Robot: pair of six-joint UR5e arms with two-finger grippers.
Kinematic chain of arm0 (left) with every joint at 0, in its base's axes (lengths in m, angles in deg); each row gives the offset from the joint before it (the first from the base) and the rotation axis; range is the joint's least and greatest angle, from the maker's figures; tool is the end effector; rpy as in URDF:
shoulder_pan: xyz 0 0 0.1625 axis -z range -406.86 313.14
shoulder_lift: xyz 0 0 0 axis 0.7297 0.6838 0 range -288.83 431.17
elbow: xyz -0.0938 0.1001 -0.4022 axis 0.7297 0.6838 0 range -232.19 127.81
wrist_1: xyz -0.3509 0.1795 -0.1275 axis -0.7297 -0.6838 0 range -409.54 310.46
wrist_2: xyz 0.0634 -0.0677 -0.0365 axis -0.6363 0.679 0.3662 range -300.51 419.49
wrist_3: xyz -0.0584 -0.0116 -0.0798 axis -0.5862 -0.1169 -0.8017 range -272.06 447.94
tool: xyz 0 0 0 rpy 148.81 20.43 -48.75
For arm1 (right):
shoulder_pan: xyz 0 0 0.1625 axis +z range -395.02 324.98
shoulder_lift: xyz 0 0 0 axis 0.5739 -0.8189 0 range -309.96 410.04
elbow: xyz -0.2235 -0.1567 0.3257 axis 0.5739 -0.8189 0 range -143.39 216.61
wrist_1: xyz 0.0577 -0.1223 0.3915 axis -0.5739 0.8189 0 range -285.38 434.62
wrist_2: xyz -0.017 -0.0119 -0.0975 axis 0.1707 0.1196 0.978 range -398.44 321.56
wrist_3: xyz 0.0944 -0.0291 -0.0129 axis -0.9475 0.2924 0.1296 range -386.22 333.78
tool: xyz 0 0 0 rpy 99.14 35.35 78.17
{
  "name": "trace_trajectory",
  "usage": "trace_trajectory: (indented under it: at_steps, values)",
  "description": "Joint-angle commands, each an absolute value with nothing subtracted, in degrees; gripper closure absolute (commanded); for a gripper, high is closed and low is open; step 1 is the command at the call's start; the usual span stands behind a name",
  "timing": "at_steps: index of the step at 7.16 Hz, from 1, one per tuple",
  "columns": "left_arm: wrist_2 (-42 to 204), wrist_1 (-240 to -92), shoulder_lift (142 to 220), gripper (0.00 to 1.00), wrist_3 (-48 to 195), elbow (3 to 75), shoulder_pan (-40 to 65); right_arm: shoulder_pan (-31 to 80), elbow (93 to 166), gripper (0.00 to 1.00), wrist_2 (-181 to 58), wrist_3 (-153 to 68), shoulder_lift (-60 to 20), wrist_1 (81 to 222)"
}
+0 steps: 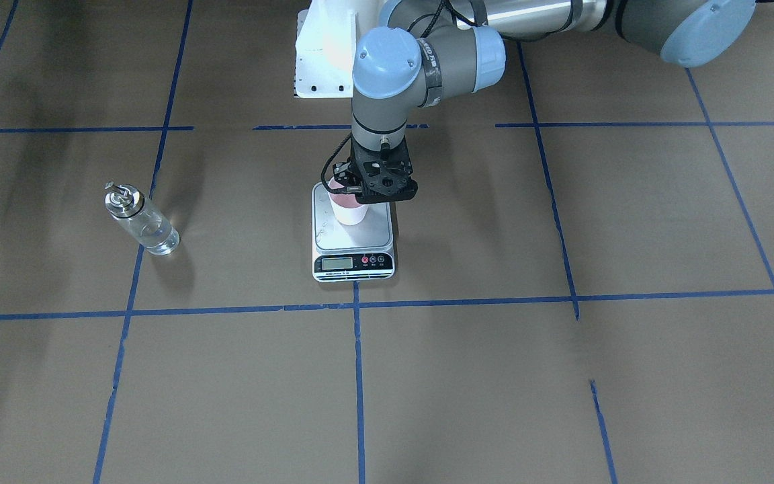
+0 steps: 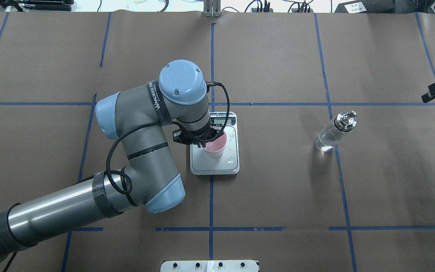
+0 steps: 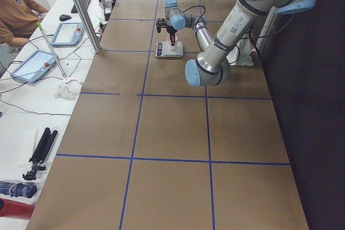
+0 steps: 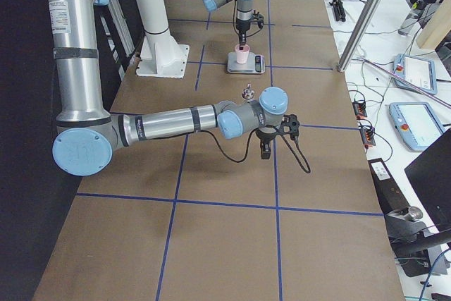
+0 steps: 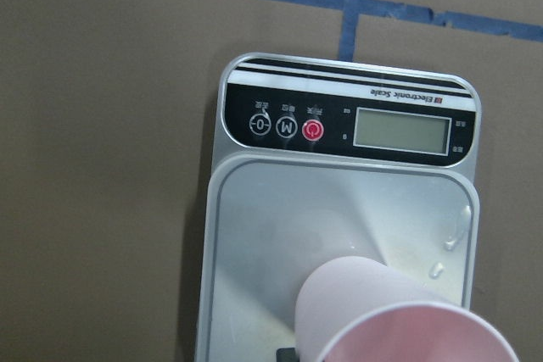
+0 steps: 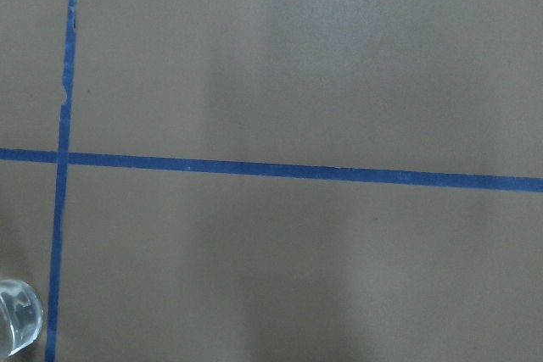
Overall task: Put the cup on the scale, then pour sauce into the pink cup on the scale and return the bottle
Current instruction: 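Carry the pink cup with the left gripper onto the white scale, then release the cup with the left gripper while the right gripper reaches for the bottle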
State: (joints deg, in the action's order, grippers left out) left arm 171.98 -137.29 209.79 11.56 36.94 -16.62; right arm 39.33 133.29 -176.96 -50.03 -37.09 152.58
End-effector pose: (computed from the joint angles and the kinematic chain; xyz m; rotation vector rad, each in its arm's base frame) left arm 0.5723 -0.4439 0.1464 -0.0521 0.8653 -0.1159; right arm -0.0851 -0.5214 0.5465 0.0507 -0.9058 -0.0270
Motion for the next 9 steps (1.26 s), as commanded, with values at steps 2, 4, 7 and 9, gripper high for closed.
trace_trajectory:
  at_steps: [2,4,7,9]
  values:
    - [172.1,-137.4,208.0,0.00,11.7,45.8,-16.2,39.3,133.3,0.00,-177.0,-50.0,-37.2,152.6]
    - [171.9,-137.3,202.3,0.00,11.7,57.8,-13.7,38.5,134.5,0.00,-177.0,-50.1,-37.2,152.3]
    - [171.8,-137.3,197.0,0.00,11.9,63.1,-8.8,29.2,151.0,0.00,-174.4,-63.1,-46.0,143.6]
    - [171.9,-137.2,196.1,0.00,14.1,62.9,-7.0,14.6,153.4,0.00,-158.9,-77.4,-48.1,130.4]
